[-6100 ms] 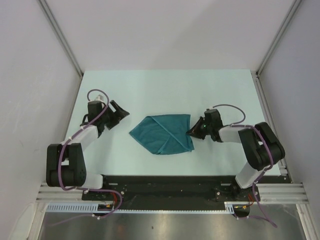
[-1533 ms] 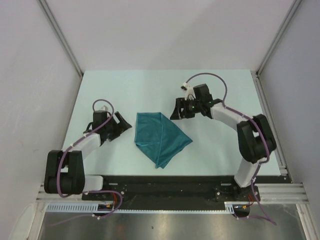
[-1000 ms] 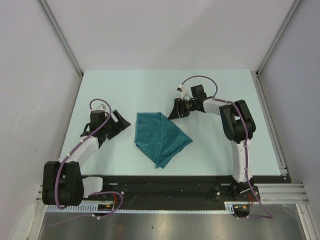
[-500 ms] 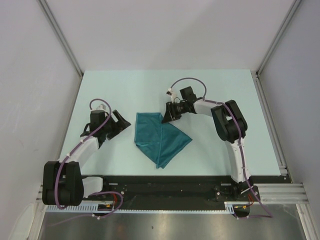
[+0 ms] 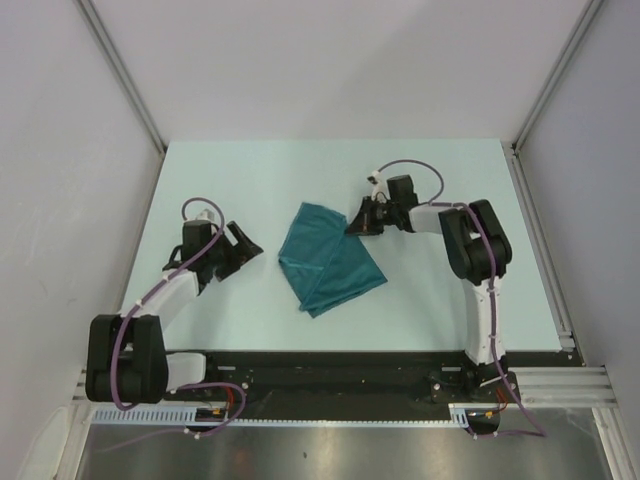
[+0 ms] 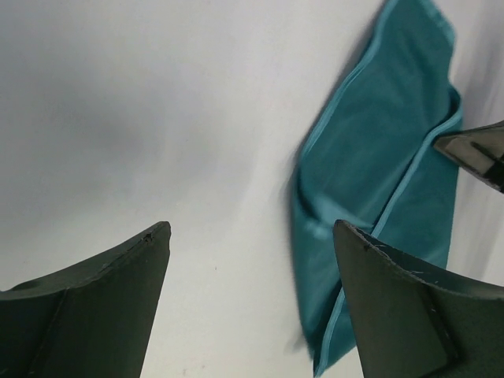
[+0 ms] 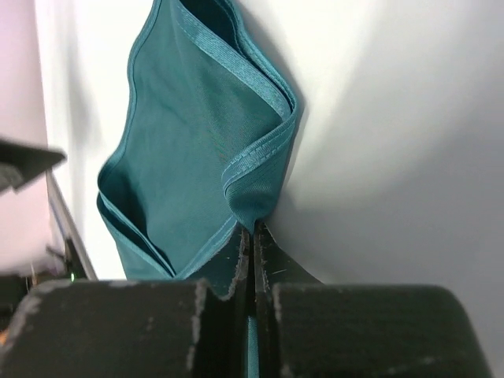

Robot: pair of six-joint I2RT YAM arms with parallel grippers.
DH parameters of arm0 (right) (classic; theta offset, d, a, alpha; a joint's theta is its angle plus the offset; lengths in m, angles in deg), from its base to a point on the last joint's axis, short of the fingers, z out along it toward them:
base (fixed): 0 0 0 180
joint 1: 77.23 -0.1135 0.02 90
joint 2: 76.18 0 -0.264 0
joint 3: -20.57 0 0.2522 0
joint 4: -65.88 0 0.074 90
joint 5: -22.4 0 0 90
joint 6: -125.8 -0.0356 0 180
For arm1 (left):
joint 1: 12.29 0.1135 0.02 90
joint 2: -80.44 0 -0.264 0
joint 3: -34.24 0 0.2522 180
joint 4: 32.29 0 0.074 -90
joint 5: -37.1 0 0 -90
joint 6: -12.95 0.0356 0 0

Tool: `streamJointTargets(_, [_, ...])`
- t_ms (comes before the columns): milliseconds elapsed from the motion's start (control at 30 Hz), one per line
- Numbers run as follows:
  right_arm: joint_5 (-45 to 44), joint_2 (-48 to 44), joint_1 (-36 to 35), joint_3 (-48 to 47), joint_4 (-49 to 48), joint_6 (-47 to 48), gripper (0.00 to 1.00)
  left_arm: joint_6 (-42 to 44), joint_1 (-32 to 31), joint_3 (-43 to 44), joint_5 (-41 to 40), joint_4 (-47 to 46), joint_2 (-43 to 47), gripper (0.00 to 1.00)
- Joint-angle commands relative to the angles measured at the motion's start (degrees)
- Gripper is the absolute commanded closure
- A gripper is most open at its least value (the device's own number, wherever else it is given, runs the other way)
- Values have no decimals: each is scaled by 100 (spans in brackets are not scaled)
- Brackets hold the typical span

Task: Fold the napkin, place the utensils inside, and roll it up
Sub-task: Fold the napkin

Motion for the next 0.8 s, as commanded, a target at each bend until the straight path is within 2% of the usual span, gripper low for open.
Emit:
streamJointTargets(0, [-1553,-342,559,653,-423,-477,100,12,-6,308,96,-126,-199,11])
streamJointTargets(67, [-1930,-552,665,978,-502,-695,100,21,-32,378,114,-143,-295,12])
streamJointTargets(233, [-2135,-852,850,1515,-809,-1013,100,-5,-261,501,140,-231,-471,11])
streamJointTargets(267, [-1995,-922,858,1542,-801,-1005,92,-23,-331,519,140,-283,-506,11])
streamJointTargets(300, [-1907,-975,858,1559,-792,-996,79,-41,-488,511,149,-319,-576,11])
streamJointTargets(333, [-1819,-1089,867,1603,-775,-978,54,-84,-585,510,166,-354,-621,12])
streamJointTargets(433, [-1844,-1730,902,1823,-478,-812,37,-172,-963,484,263,-504,-805,12])
streamJointTargets(500, [-1853,-2255,928,2024,-66,-663,35,-251,-1210,414,307,-872,-893,12])
streamJointTargets(533, [-1827,-2415,981,2121,68,-627,27,-330,-1280,353,316,-960,-928,12])
streamJointTargets(633, [-1600,-2987,973,2516,655,-469,26,-497,-1526,239,456,-1294,-1095,12])
streamJointTargets(767, [-1300,-3550,938,3237,816,-486,26,-629,-1833,142,527,-1575,-1280,13])
